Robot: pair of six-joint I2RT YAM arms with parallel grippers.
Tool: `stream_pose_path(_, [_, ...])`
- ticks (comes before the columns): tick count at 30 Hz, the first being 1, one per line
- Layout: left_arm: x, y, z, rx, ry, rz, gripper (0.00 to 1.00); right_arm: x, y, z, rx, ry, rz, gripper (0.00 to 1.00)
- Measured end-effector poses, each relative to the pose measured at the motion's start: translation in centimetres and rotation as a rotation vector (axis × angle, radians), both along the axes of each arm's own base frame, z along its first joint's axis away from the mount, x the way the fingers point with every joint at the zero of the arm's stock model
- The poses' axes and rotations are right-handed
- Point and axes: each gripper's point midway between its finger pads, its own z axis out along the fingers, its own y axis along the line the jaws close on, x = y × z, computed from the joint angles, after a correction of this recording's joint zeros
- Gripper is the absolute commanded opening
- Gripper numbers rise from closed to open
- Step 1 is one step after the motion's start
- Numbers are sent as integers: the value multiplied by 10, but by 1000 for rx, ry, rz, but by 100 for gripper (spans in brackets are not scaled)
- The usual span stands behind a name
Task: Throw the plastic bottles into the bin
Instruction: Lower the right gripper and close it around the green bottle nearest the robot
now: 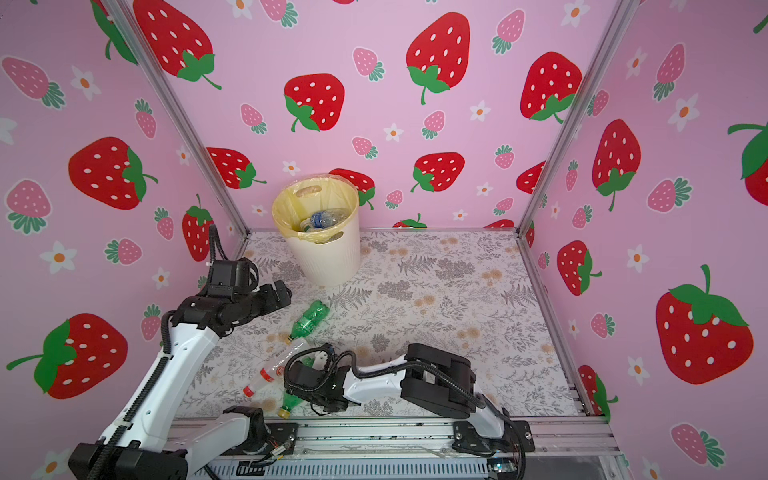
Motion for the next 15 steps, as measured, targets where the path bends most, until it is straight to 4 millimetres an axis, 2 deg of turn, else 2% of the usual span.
stream_pose_path(2, [0, 1, 0, 0, 0, 2, 99, 1, -7, 0, -2, 4, -11, 53])
stream_pose_path(15, [-3, 9, 2, -2, -15, 30, 99, 14, -68, 2, -54, -36, -92, 52])
